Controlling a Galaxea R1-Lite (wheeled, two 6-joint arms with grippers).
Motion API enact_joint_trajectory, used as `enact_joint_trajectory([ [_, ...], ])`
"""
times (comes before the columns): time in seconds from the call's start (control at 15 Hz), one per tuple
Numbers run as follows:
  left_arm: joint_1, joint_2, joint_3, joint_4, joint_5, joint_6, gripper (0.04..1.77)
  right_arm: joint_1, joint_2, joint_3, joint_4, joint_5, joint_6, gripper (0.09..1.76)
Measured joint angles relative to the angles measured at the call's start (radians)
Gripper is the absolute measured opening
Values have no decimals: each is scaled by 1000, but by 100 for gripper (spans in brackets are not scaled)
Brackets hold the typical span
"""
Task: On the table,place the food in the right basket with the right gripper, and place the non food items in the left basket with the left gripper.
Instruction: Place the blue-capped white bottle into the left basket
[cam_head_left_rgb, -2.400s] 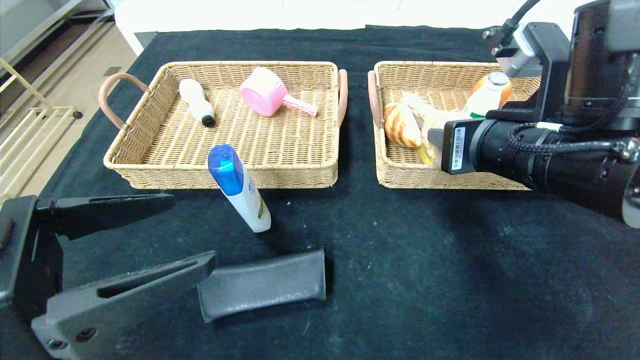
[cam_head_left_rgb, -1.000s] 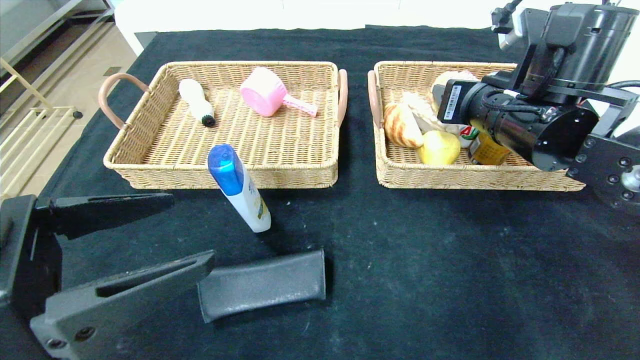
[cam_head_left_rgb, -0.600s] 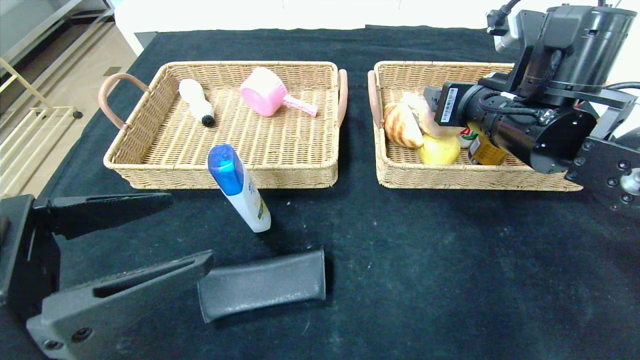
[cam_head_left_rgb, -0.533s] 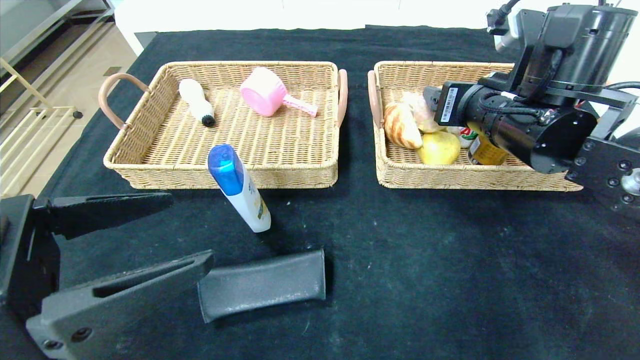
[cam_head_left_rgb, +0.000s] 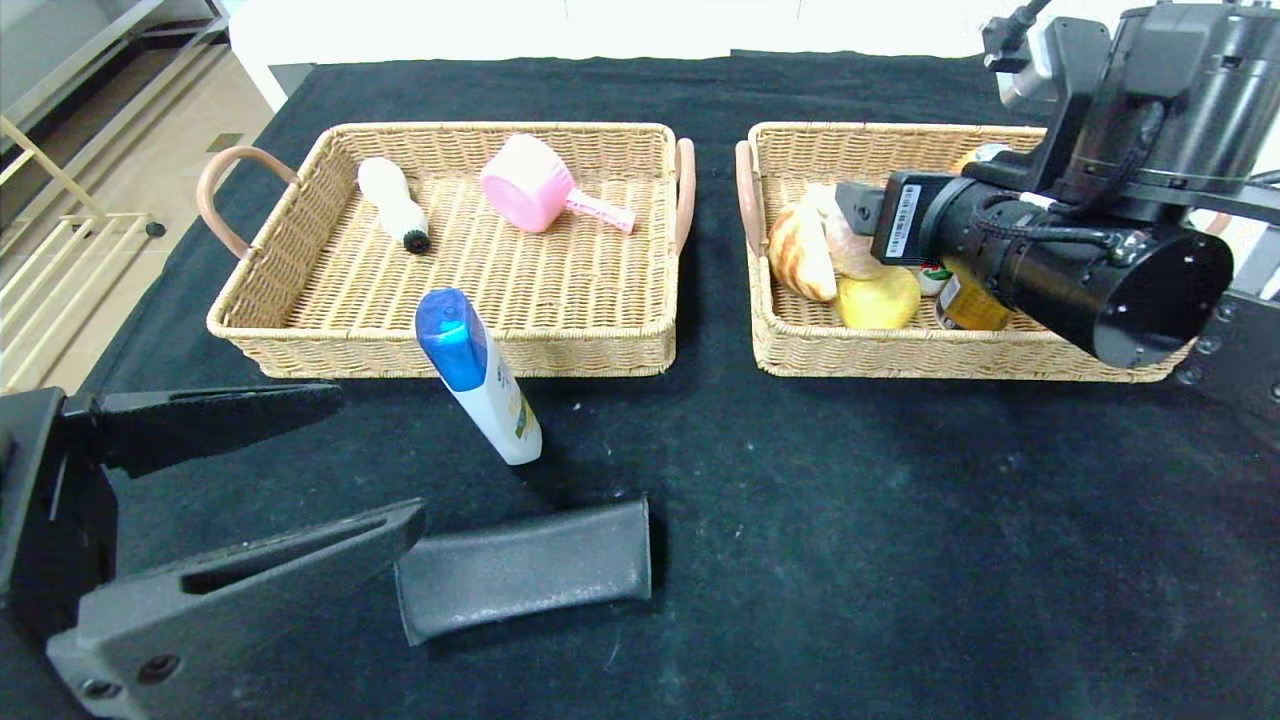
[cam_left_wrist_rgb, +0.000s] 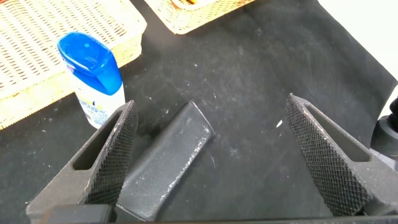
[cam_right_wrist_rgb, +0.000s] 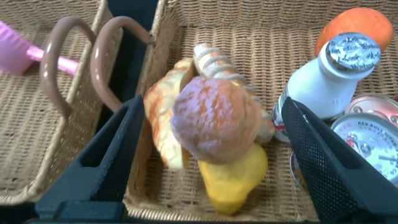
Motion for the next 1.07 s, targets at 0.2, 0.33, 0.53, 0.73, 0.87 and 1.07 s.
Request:
enact_joint_trajectory([
  [0.2,0,1,0,0,0,0,172,42,-62,82,2,0,1,164],
  [0.33,0,2,-2,0,21,0,172,84,-112,146,-5,1,1,166],
  [0.53,1,3,-11,7,82,9,172,157,-203,262,-6,64,-14,167],
  [0.73,1,1,-19,20,93,18,172,211,-300,414,-8,161,-40,168],
  [0.87,-2,2,-19,23,93,18,172,239,-367,516,-9,248,-64,169],
  [1.07,-33,0,-23,76,111,16,172,256,-446,641,-9,385,-90,170],
])
